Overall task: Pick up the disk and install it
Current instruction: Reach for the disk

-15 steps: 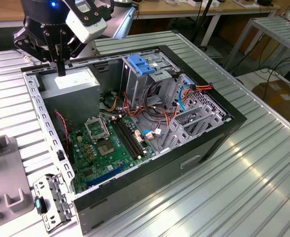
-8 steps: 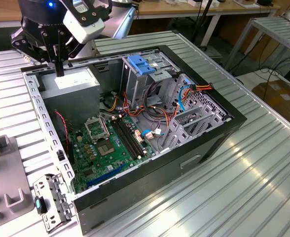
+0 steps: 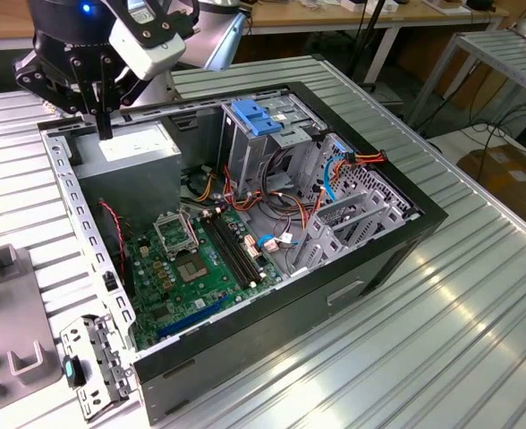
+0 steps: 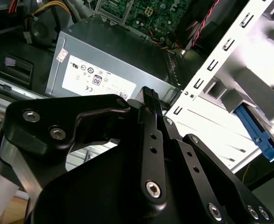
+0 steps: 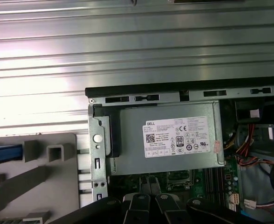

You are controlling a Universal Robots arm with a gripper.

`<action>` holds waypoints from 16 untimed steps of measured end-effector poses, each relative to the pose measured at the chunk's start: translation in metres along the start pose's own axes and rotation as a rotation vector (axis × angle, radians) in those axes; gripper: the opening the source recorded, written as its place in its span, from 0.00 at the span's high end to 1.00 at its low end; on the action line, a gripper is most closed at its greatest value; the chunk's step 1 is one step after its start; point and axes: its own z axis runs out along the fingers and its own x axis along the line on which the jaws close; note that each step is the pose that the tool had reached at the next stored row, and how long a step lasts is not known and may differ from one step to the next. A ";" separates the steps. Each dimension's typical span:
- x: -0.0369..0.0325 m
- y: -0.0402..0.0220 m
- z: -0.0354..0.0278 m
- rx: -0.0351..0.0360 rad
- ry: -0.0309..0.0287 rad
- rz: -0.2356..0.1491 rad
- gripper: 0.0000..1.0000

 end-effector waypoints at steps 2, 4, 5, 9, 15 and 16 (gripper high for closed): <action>0.0010 -0.0001 0.0000 -0.0001 0.0000 0.000 0.89; 0.0020 -0.0002 0.0000 0.0000 0.0000 0.000 0.89; 0.0030 -0.0002 0.0000 -0.0001 0.0000 0.000 0.89; 0.0060 -0.0004 0.0000 0.0000 0.0001 0.000 0.89; 0.0091 -0.0007 0.0000 0.0000 0.0004 0.000 0.89; 0.0096 -0.0007 0.0000 0.0000 0.0004 0.000 0.89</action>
